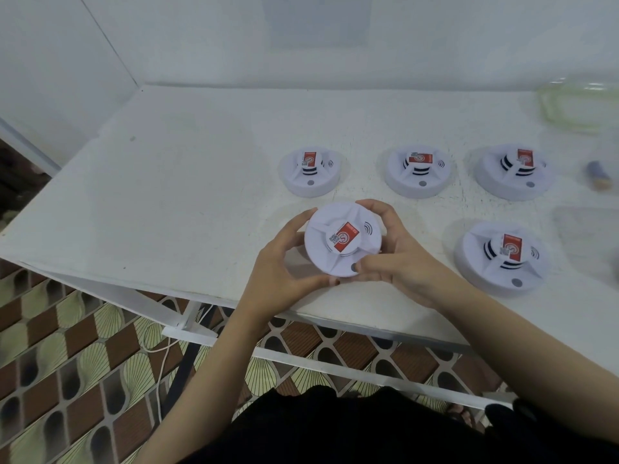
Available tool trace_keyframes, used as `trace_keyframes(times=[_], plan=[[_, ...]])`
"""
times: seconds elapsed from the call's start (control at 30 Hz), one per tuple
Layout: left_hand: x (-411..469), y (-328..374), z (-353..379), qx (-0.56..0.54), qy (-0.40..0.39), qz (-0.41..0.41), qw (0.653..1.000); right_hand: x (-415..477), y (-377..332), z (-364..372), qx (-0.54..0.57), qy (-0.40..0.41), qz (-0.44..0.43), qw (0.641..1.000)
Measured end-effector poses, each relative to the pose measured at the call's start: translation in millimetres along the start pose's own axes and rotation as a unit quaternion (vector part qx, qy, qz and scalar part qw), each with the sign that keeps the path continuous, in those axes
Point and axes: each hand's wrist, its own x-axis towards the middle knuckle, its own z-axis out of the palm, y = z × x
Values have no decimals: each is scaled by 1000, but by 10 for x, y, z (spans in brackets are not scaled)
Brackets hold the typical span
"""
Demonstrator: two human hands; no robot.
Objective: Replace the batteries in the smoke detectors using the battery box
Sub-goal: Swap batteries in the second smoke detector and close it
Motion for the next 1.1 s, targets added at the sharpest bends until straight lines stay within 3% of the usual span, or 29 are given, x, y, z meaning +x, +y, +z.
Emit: trace_keyframes(times=[1.1], plan=[[2,-60,4,8,3,-2,1000,-19,18,9,-39,3,-18,999]])
